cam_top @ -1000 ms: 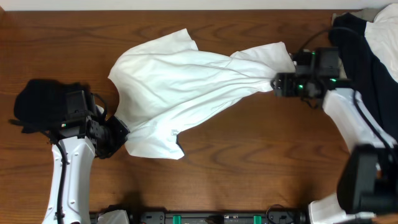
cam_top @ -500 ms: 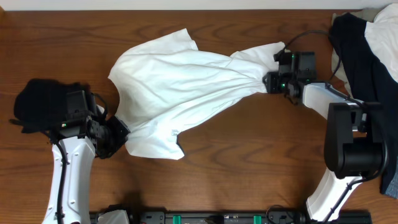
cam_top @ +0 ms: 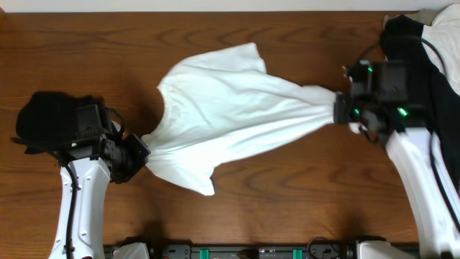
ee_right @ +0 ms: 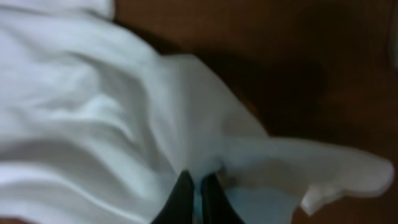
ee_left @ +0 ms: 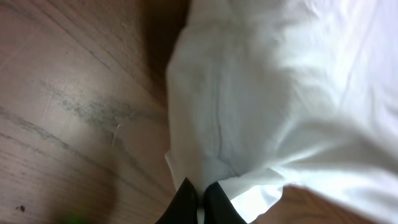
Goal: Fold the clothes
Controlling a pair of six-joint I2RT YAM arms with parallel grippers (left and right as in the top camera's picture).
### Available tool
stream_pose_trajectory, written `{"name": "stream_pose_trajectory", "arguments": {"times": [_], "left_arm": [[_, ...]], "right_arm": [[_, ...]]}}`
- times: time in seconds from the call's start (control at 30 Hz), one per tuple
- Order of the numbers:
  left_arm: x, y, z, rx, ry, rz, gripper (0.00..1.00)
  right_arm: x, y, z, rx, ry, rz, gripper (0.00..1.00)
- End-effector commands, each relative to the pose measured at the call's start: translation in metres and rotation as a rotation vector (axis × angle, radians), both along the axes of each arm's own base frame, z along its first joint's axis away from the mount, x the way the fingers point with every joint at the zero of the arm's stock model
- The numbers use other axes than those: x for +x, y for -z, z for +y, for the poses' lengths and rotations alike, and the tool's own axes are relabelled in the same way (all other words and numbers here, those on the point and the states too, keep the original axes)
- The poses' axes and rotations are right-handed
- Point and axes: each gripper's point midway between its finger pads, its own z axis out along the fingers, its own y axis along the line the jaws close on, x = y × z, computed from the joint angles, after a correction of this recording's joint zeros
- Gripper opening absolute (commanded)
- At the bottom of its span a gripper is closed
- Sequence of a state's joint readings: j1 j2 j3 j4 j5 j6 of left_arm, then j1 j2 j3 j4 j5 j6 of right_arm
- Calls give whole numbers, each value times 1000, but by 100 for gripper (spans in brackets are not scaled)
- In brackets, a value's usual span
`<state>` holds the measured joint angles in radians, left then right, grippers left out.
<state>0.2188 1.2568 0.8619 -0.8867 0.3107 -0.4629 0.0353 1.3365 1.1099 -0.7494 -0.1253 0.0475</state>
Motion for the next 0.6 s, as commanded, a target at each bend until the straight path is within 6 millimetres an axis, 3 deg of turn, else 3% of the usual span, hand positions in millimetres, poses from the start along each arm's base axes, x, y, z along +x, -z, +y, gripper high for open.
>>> {"name": "stream_pose_trajectory", "arguments": {"times": [0.0, 0.1, 0.17, 0.27, 0.37, 0.4, 0.43, 0.5, 0.57], "left_arm": [[1, -2, 2, 21, 24, -7, 6], [2, -2, 2, 21, 24, -10, 6], [2, -2, 2, 21, 24, -11, 6], [2, -2, 2, 21, 24, -11, 6], [2, -2, 2, 21, 24, -10, 6], [2, -2, 2, 21, 24, -11, 6], [2, -2, 2, 21, 24, -11, 6], [2, -2, 2, 21, 24, -10, 6], [2, -2, 2, 22, 29, -11, 7]], "right_arm": [[-25, -33, -5, 7, 48, -58, 3], [-34, -62, -6, 13, 56, -158, 7], [-32, -70, -12, -11, 78, -195, 9], [-22, -62, -15, -45, 70, -183, 11], [1, -32, -17, -67, 54, -117, 15], [10, -20, -19, -69, 61, -94, 34], [21, -4, -24, -73, 74, -66, 72], [36, 30, -35, -81, 104, 1, 92], [37, 62, -45, -77, 135, 92, 97]]}}
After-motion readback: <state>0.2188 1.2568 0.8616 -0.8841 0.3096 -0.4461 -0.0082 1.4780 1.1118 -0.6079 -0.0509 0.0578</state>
